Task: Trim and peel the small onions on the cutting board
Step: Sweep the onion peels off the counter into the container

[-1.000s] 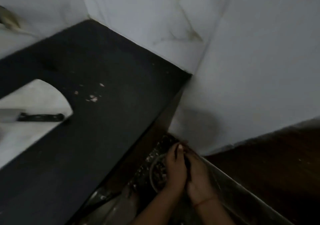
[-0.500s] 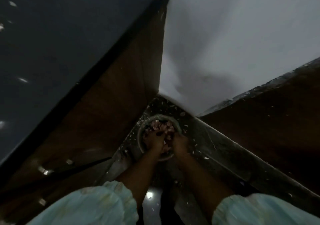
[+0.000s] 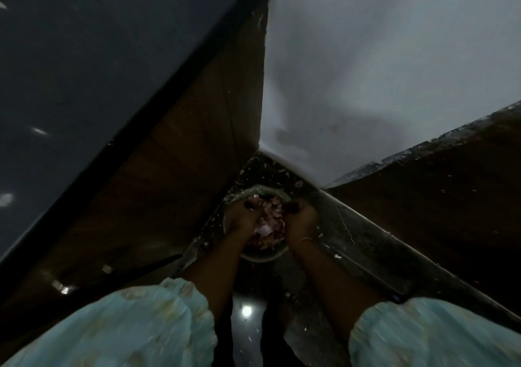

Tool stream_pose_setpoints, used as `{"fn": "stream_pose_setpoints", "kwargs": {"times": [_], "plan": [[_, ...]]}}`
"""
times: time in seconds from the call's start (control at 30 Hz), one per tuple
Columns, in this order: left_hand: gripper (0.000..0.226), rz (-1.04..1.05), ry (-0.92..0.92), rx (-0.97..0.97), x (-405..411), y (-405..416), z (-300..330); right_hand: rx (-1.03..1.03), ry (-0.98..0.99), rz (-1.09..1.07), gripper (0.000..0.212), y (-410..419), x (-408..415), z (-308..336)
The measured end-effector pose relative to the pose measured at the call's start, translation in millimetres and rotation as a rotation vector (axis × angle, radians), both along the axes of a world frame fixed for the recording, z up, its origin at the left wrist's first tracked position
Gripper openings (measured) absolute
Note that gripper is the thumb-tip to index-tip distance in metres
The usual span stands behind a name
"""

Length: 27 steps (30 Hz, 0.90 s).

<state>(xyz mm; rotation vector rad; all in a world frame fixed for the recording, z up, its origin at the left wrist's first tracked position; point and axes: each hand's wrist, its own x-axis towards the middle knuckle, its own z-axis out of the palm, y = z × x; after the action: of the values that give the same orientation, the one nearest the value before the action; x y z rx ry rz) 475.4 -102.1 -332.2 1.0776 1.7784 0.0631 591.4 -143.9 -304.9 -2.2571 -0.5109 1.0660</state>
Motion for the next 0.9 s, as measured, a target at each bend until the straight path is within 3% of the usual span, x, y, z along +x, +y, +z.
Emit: {"fn": "stream_pose_setpoints", "kwargs": {"times": [0.1,0.17,0.33,0.47,0.53,0.67,0.77,0.8,0.87,0.9], "plan": [[0.046,-0.036,0.026,0.038,3,2,5,0.069,0.034,-0.112,0.014,3,-4,2],[0.046,0.003,-0.022,0.033,5,0,7,0.065,-0.01,-0.017,0.018,1,-3,-4],[0.053,0.333,-0.207,0.057,11,-7,14,0.011,0.009,0.037,0.024,-3,-4,-5],[0.038,0.245,-0.244,0.003,14,-24,11,0.046,-0.008,0.062,0.021,-8,-1,6],[0.04,0.316,-0.263,0.053,18,-27,19,0.023,0.031,0.072,0.023,-1,-2,9],[0.089,0.732,-0.44,-0.013,30,-25,25,0.036,0.486,-0.139,0.039,5,-4,25],[0.073,0.884,-0.837,-0.127,48,-27,68,0.168,0.894,-0.463,0.039,7,-2,84],[0.081,0.861,-0.884,-0.138,53,-26,89,0.244,0.977,-0.546,0.039,9,1,97],[0.094,0.827,-0.979,-0.111,58,-24,128,0.365,1.0,-0.628,0.04,11,6,134],[0.086,0.788,-0.996,-0.063,57,-18,148,0.409,1.008,-0.622,0.042,15,6,152]]}}
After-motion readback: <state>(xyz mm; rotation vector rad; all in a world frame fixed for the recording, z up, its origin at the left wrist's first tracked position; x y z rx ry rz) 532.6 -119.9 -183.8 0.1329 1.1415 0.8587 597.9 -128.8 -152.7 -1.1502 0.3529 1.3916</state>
